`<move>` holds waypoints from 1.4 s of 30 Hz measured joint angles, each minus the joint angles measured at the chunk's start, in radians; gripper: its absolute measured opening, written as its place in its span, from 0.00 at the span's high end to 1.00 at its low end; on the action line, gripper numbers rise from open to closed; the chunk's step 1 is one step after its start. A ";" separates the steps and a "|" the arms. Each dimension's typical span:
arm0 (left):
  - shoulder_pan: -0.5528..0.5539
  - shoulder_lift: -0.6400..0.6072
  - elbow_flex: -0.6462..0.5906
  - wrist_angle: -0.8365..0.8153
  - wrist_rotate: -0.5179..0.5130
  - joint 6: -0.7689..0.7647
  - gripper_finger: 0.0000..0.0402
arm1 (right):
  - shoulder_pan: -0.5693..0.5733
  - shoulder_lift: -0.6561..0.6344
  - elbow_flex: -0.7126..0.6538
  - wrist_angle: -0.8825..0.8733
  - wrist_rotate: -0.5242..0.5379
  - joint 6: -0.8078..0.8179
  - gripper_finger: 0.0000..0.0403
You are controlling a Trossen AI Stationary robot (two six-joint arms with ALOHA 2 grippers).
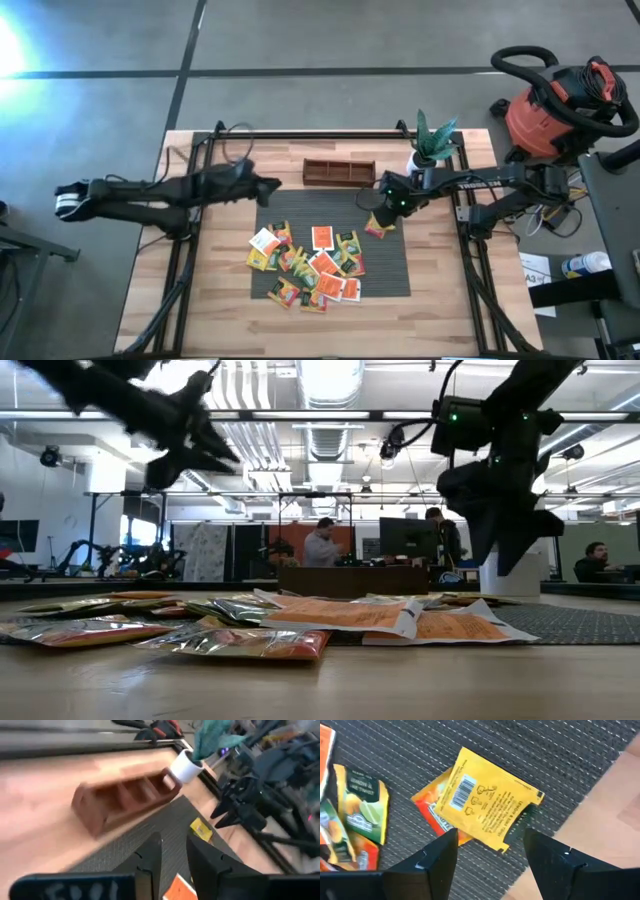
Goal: Pick & Place Tea
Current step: Put the white orange tea bag into the right section of the wooden organizer
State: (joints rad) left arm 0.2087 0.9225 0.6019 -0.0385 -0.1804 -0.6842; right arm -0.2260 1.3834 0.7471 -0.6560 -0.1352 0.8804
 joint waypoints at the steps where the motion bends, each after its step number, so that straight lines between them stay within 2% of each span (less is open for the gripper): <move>1: 0.014 0.035 0.047 -0.048 0.019 0.037 0.80 | 0.004 0.000 0.000 0.007 0.000 -0.012 0.44; 5: 0.026 0.156 0.187 -0.320 0.035 0.173 0.82 | 0.020 -0.004 0.003 0.019 0.004 -0.026 0.44; 8: 0.023 0.187 0.248 -0.463 0.028 0.248 0.83 | 0.039 -0.007 0.003 0.034 0.032 -0.048 0.44; 11: 0.021 0.183 0.242 -0.569 0.038 0.265 0.83 | 0.053 -0.006 0.003 0.062 0.033 -0.083 0.44; 15: 0.019 0.102 0.192 -0.646 0.084 0.235 0.83 | 0.056 -0.006 0.003 0.141 0.034 -0.117 0.44; 22: -0.031 -0.085 -0.019 -0.554 0.266 -0.066 0.83 | 0.021 -0.006 0.003 0.295 0.028 -0.096 0.44; 26: -0.113 -0.160 -0.151 -0.492 0.294 -0.257 0.83 | -0.013 -0.006 0.003 0.365 -0.014 -0.021 0.44; 31: -0.251 -0.189 -0.244 -0.445 0.288 -0.393 0.83 | -0.033 -0.006 0.003 0.447 -0.051 0.069 0.44; 34: -0.308 -0.182 -0.270 -0.443 0.240 -0.430 0.83 | -0.033 -0.006 0.003 0.479 -0.059 0.122 0.44; 38: -0.331 -0.155 -0.293 -0.426 0.179 -0.435 0.83 | -0.032 -0.006 0.003 0.499 -0.059 0.157 0.44; 42: -0.331 -0.116 -0.342 -0.283 0.174 -0.424 0.83 | -0.032 -0.005 0.003 0.514 -0.056 0.169 0.44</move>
State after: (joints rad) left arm -0.1223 0.8067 0.2599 -0.3217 -0.0067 -1.1084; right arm -0.2579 1.3781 0.7498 -0.1421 -0.1913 1.0490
